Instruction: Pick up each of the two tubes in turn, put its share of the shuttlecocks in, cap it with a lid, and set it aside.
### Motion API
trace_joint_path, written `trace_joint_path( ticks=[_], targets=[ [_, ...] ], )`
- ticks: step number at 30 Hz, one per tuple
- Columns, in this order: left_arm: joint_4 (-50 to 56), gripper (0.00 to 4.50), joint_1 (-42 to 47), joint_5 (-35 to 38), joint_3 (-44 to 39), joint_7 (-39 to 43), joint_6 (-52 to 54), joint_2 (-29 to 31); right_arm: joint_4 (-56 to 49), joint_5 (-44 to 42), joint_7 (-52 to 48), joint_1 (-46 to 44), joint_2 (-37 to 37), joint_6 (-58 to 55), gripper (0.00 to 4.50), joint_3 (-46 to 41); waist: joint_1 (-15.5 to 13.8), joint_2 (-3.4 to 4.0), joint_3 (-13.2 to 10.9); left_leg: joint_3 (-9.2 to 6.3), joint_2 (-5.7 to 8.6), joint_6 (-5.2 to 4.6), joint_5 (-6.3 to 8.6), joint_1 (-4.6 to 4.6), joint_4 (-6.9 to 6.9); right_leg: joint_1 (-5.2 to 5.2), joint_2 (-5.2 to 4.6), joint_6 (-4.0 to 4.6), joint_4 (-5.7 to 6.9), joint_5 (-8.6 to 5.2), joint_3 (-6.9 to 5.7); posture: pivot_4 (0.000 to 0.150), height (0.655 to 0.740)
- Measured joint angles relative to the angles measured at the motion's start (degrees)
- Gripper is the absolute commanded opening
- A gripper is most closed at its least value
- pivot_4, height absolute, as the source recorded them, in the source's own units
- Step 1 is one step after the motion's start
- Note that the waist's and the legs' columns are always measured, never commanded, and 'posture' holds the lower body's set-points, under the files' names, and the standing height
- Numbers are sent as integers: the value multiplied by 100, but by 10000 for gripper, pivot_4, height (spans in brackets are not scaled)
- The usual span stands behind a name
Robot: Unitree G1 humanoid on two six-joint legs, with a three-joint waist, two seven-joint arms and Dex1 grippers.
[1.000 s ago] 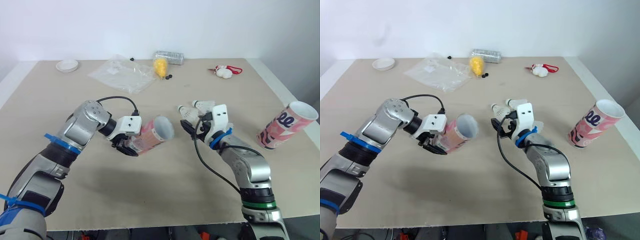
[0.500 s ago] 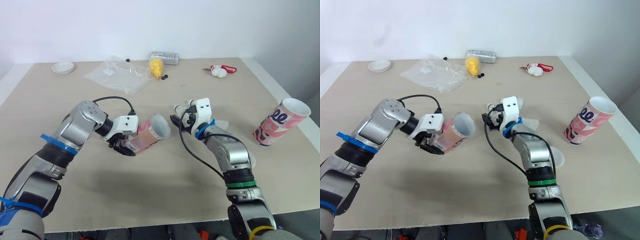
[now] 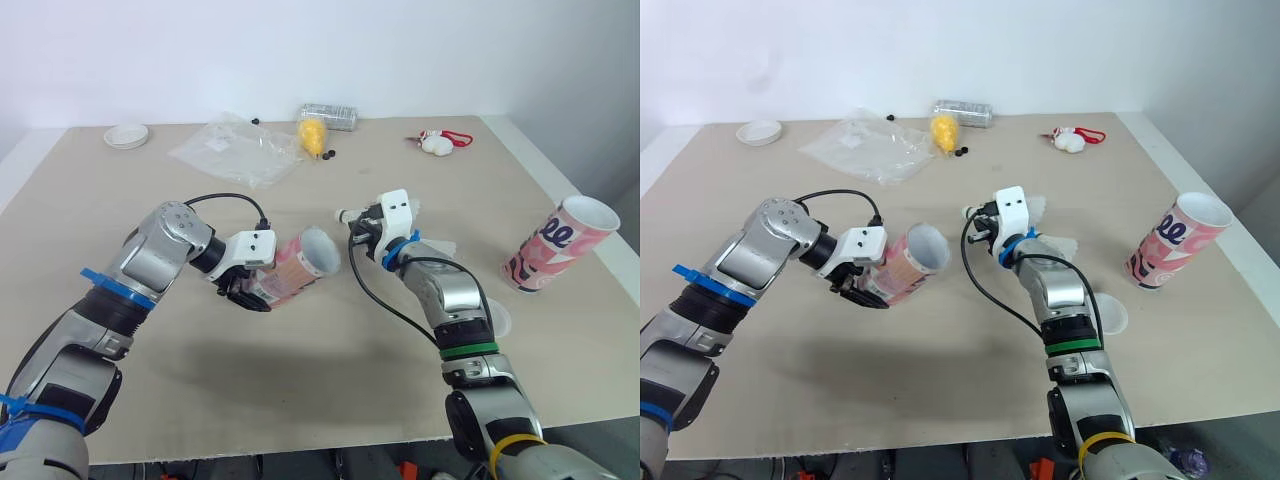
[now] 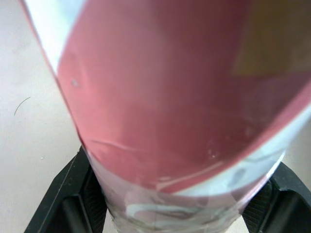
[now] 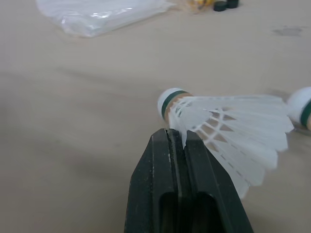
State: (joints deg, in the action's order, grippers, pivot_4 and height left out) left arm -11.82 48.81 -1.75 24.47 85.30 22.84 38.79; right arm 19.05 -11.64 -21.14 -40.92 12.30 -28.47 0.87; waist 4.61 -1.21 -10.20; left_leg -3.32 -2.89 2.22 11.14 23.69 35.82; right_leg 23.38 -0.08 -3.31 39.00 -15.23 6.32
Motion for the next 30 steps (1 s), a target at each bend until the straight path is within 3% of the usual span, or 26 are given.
trace_joint_path(
  ticks=[5, 10, 17, 21, 30],
  targets=[
    [-112, 29111, 6, 65, -20, 9, -47, -18, -886, 4, -791, 86, 517, 287, 366, 259, -3, 6, -4, 0, 2, 0, 0, 2, 1, 0, -1, -3, -1, -2, 0, 1500, 7400],
    [-291, 29111, 33, 128, -41, 35, -58, -52, -2032, -270, -2077, -111, 1706, 770, 366, 139, -10, 9, -6, 0, 2, 0, 0, -5, 0, -4, -1, -3, -1, -3, 0, 1500, 7400],
    [-464, 29111, 115, 133, -41, 138, 39, -89, -2940, -451, -4434, -167, 3211, 2540, 366, 185, -3, 8, -6, 6, 1, 0, 0, -23, -7, -11, 0, 0, 0, -6, 3, 1500, 7400],
    [-498, 29111, 151, 151, -41, 165, 211, -111, -3074, -371, -4899, -107, 3363, 3099, 366, 401, 0, 7, -7, 8, 1, 0, 0, -23, -5, -12, -1, 0, 0, -6, 6, 1500, 7400],
    [-432, 29111, 156, 179, -36, 177, 341, -111, -2997, 66, -4849, -61, 3011, 3325, 366, 968, -5, 6, -8, 9, 2, 0, 0, -17, -7, -9, -3, 1, 0, -13, 6, 1500, 7400]
  ],
)
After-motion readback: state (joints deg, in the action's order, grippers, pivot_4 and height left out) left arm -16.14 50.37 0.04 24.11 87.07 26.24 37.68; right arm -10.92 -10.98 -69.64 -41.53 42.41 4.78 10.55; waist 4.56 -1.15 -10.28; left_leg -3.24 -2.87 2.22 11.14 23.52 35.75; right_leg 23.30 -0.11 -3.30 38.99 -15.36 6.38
